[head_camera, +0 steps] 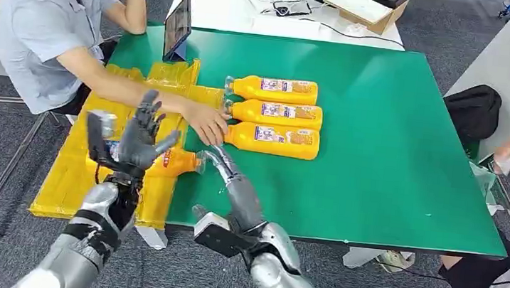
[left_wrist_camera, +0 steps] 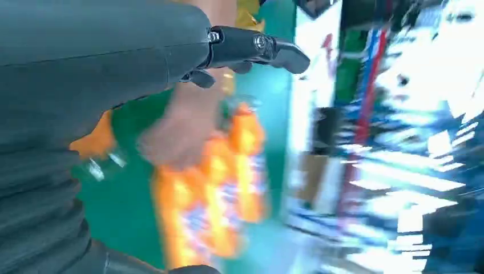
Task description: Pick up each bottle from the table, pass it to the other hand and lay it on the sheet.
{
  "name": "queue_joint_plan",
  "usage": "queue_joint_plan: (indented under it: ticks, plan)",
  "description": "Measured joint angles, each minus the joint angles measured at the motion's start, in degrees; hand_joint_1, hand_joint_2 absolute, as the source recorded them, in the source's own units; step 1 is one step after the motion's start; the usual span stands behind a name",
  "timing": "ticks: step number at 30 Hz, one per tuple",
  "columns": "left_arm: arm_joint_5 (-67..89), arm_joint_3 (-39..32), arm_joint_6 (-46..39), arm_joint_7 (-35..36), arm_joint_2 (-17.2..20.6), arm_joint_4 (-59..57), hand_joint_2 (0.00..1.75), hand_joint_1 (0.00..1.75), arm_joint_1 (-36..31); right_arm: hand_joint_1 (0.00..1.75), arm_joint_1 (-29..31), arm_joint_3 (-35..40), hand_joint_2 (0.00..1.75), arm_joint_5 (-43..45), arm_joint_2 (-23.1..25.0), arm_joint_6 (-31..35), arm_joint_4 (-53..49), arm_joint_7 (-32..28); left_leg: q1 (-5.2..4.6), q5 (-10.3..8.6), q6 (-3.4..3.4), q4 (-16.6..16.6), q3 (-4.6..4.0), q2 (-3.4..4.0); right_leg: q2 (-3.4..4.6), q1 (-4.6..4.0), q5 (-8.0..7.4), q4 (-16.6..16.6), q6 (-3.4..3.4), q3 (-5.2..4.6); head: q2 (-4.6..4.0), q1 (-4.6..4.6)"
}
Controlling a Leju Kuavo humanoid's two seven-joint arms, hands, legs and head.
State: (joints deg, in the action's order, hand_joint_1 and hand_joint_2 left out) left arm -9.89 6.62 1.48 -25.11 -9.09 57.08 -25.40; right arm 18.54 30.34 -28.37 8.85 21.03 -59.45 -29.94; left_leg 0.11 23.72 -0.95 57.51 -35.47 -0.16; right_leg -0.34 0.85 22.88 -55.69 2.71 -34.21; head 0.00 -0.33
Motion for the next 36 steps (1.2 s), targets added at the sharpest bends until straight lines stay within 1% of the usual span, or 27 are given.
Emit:
queue_joint_plan:
  ticks: [4,6,8,10,13,17,20,27,32,36]
  plan:
    - [-2.66,-0.46,-0.76,0.44,-0.58,6.31,1.75,0.00,2.80,0.00,0.05,-0.41,1.75,-1.38,-1.55,0.21,-0.13,0.38,0.01,0.00,0.00,0.00,-0.01,-0.01,0.00,-0.02,0.00,0.00,0.01,0.00,0.00,-0.02]
    - [-4.63,-1.03,-1.84,-0.57,-0.98,8.87,1.75,0.00,4.16,0.00,0.17,-0.50,1.75,-3.26,-2.27,0.63,-0.11,2.14,0.01,0.00,0.00,0.00,0.00,-0.01,0.01,-0.02,-0.01,0.00,0.01,0.00,0.00,-0.04]
    - [-5.63,-1.20,-4.38,-2.15,-1.29,12.85,1.75,0.00,6.91,0.00,0.66,-1.29,1.75,-5.60,-3.91,1.07,0.24,4.49,0.01,0.00,0.00,0.00,0.00,-0.01,0.01,-0.03,-0.01,-0.01,0.01,0.00,0.00,-0.02]
    - [-4.23,-1.29,-8.07,-4.20,-1.44,18.01,1.75,0.00,10.67,0.00,1.73,-2.76,1.75,-7.80,-6.12,1.18,1.60,6.36,0.01,0.00,0.00,0.00,-0.01,0.00,0.00,-0.02,0.00,-0.01,0.00,0.00,0.00,-0.02]
    - [-1.48,-1.55,-11.86,-6.23,-1.46,24.35,1.75,0.00,15.18,0.00,3.30,-5.42,1.75,-10.25,-8.76,0.53,4.11,7.21,-0.01,0.00,-0.01,0.01,-0.06,-0.02,-0.01,0.01,0.00,0.00,0.01,-0.01,0.00,0.00]
    - [1.61,-1.64,-15.32,-7.59,-1.44,30.51,1.75,0.00,19.19,0.00,5.04,-7.72,1.75,-14.19,-11.10,-1.16,7.02,10.82,-0.02,0.02,-0.03,0.01,-0.06,-0.04,-0.02,0.01,0.01,0.02,0.02,-0.01,0.00,-0.04]
    - [2.28,-1.66,-16.09,-7.89,-1.40,33.29,1.75,0.00,21.03,0.00,5.76,-8.89,1.75,-14.88,-12.34,-1.57,8.41,11.43,-0.02,0.02,-0.03,0.00,-0.06,-0.05,-0.03,0.00,0.01,0.01,0.02,-0.01,0.00,-0.04]
    - [7.26,-1.24,-19.82,-8.44,-1.29,36.56,1.75,0.00,22.23,0.00,8.85,-9.59,1.75,-19.01,-12.70,-4.35,14.37,14.18,0.00,-0.01,-0.02,0.00,-0.04,-0.04,-0.03,-0.02,0.00,0.00,0.02,0.00,0.00,-0.02]
    - [8.47,-0.94,-20.89,-7.28,-1.13,36.64,1.75,0.00,22.22,0.00,12.52,-9.38,1.75,-22.29,-11.49,-6.62,20.79,18.10,0.00,-0.01,-0.02,0.00,-0.04,-0.03,-0.02,-0.01,0.00,-0.01,0.03,0.00,0.00,-0.04]
    - [9.21,-0.81,-20.92,-6.82,-0.96,36.64,1.75,0.00,22.22,0.00,16.13,-9.18,1.75,-24.30,-10.71,-9.91,25.70,21.31,0.00,-0.01,-0.02,0.01,-0.03,-0.03,-0.02,-0.01,0.00,0.00,0.03,0.00,0.00,-0.02]
